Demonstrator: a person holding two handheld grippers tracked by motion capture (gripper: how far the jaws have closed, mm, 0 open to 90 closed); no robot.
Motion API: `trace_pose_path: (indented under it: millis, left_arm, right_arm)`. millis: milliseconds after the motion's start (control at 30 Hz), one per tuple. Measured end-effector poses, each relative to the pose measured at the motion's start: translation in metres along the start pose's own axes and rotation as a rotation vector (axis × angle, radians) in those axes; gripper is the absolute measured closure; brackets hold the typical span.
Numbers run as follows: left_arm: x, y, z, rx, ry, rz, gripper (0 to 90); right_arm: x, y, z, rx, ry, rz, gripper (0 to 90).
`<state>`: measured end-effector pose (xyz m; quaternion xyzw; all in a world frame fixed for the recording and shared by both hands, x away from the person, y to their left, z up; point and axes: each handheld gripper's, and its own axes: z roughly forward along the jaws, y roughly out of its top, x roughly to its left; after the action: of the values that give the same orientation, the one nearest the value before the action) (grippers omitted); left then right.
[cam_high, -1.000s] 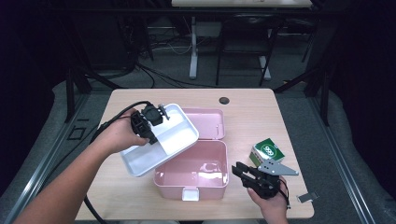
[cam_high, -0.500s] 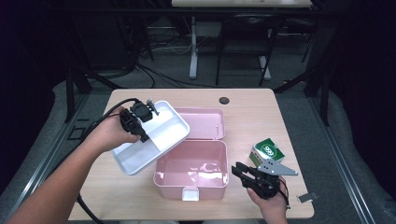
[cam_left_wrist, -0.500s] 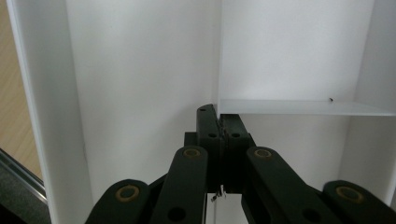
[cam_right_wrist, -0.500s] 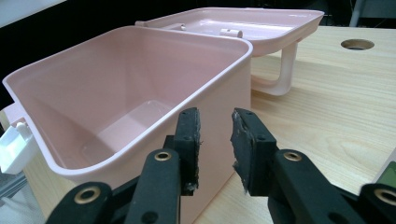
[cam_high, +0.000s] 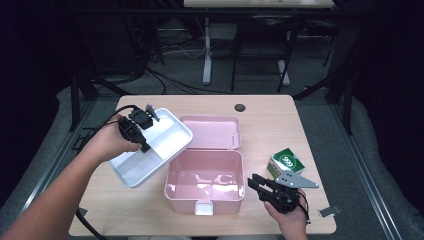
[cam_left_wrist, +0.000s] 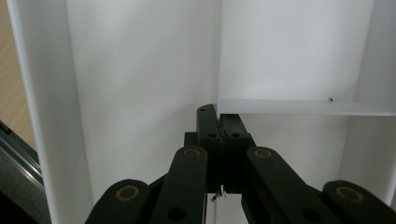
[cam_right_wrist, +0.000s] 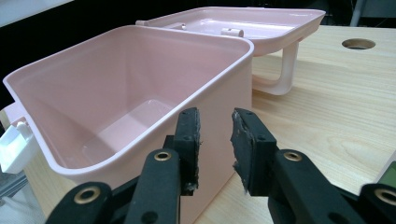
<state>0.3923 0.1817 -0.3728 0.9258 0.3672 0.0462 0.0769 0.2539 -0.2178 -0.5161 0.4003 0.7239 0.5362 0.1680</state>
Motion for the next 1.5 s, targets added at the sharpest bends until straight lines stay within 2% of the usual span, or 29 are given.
trace_pose_path:
  millis: [600,767,1033,1500]
  left_arm:
    - [0.032,-0.034,0.022,0.064,0.005,-0.113,89.4]
    - [0.039,-0.043,0.029,0.059,0.002,-0.133,89.4]
    - [0.046,-0.054,0.050,0.080,-0.001,-0.162,89.3]
    - [0.047,-0.060,0.088,0.114,-0.028,-0.181,89.4]
  right_arm:
    - [0.000,0.000,0.000,0.000,-0.002,0.001,70.6]
    - [-0.001,0.000,0.000,-0.001,-0.005,0.004,70.5]
    - [0.000,0.000,0.000,-0.002,-0.004,0.001,70.4]
    - [0.000,0.000,0.000,0.000,-0.003,0.005,70.3]
